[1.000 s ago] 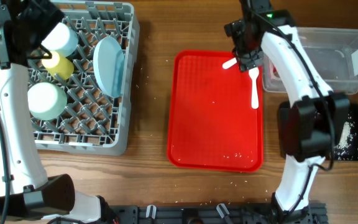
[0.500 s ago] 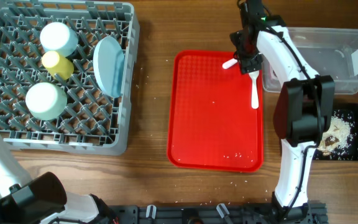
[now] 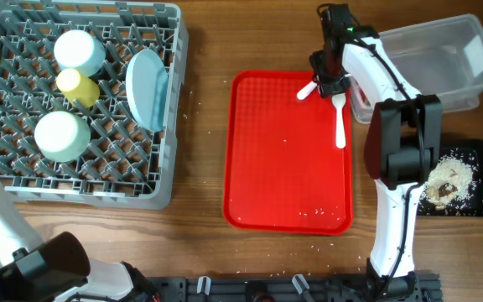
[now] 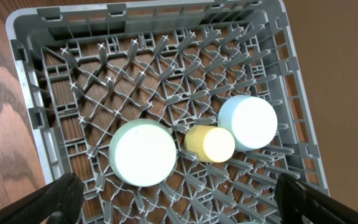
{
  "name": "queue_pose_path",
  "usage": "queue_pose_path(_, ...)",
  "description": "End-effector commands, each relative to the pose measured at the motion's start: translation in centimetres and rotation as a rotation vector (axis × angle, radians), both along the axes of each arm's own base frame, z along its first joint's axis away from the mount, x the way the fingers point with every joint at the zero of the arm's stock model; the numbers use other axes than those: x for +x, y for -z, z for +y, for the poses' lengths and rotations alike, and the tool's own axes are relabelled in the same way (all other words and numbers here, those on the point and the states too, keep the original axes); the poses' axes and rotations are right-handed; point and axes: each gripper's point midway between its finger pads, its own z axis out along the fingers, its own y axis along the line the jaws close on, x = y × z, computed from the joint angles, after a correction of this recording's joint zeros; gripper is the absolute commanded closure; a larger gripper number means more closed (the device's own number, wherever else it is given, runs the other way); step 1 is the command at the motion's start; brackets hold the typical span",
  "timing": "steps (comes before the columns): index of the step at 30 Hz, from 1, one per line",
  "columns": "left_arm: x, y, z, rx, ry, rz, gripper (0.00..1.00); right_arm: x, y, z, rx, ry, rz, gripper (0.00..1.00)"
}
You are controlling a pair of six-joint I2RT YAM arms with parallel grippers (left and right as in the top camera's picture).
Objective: Sort waste into correct bins and load items into the dishwasher rack
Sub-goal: 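Move the right gripper to the white fork and grasp its handle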
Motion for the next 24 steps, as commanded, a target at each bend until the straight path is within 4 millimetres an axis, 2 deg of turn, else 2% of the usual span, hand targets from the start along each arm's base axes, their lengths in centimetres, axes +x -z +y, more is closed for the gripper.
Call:
queue_pose_path(1,-0.1,-0.1,0.0,-0.009,-0.015,-0.012,0.00,0.1,-1.4,-0.1,0.004,-0.061,-0.007,0.31)
queue_pose_path(4,-0.1,-0.1,0.0,-0.010,-0.015,-0.011,0.00,0.7,-7.0,-2.4,-0.083,-0.046,-0.109,0.23)
queue_pose_path(7,-0.1,-0.1,0.0,-0.010,-0.015,-0.011,0.00,0.9,-12.1,-3.3,-0.144,-0.072,-0.214,0.15)
queue_pose_path(8,-0.1,-0.1,0.0,-0.010,-0.015,-0.011,0.00,0.8,-13.2,-3.1,-0.136,-0.094,-0.235,0.12)
queue_pose_path(9,-0.1,-0.1,0.0,-0.010,-0.015,-0.011,0.00,0.7,-13.3,-2.4,-0.104,-0.110,-0.237,0.12)
queue_pose_path(10,-0.1,-0.1,0.0,-0.010,-0.015,-0.011,0.00,0.5,-13.2,-1.3,-0.065,-0.132,-0.232,0.12)
queue_pose_path(13,-0.2,0.0,-0.1,-0.013,-0.015,-0.005,0.00,0.1,-11.8,0.8,-0.101,-0.178,-0.203,0.17)
queue_pose_path(15,-0.2,0.0,-0.1,-0.014,-0.015,-0.005,0.00,-0.2,-9.7,3.5,-0.148,-0.255,-0.173,0.23)
queue_pose_path(18,-0.2,0.0,-0.1,-0.014,-0.015,-0.004,0.00,-0.6,-6.5,6.1,-0.158,-0.325,-0.126,0.38)
queue_pose_path(19,-0.2,0.0,-0.1,-0.014,-0.015,-0.003,0.00,-0.7,-5.5,6.6,-0.163,-0.336,-0.112,0.39)
queue_pose_path(22,-0.3,0.1,-0.1,-0.016,-0.015,0.000,0.00,-0.5,-3.9,5.3,-0.216,-0.330,-0.082,0.41)
queue_pose_path(23,-0.3,0.1,-0.1,-0.016,-0.015,-0.001,0.00,-0.4,-3.4,3.5,-0.237,-0.298,-0.064,0.51)
queue_pose_path(24,-0.3,0.1,-0.1,-0.016,-0.015,-0.001,0.00,-0.2,-3.4,2.5,-0.238,-0.280,-0.062,0.57)
